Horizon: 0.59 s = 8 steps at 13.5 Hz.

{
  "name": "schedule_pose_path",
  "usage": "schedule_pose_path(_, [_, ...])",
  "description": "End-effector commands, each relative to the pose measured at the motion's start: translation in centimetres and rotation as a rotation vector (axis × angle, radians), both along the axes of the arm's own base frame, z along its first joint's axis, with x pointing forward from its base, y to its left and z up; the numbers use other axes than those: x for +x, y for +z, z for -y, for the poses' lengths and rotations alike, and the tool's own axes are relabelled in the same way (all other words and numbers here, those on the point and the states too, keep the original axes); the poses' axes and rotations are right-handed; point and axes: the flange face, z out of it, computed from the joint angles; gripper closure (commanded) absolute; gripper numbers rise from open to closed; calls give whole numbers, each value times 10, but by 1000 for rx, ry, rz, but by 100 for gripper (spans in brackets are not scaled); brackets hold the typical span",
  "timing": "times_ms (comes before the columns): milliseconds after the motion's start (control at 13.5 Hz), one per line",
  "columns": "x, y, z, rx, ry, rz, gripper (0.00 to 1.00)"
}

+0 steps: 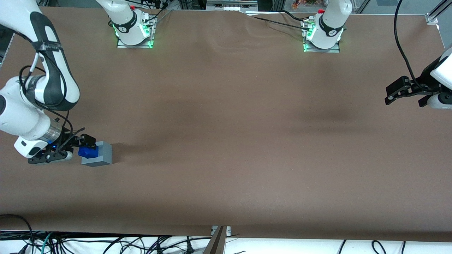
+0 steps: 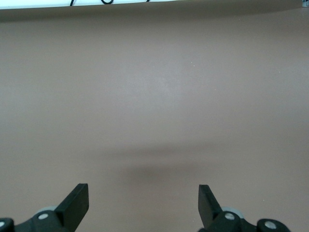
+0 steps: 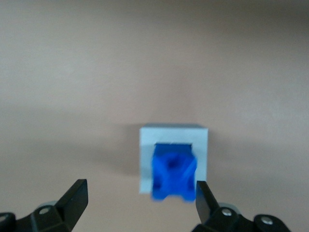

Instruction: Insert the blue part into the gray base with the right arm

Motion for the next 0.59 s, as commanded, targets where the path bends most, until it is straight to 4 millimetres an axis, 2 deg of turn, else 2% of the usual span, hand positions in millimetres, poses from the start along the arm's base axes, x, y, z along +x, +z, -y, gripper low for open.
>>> schedule_pose_path(0, [-34,75,-22,-22,-33,-51,1])
schedule_pose_path(297, [-68,176,-31,-46,-22,-125,1])
schedule_pose_path(446, [-83,209,-32,-46,-27,-160,1])
schedule_pose_path(520, [-86,216,-35,-48,-21,-170,1])
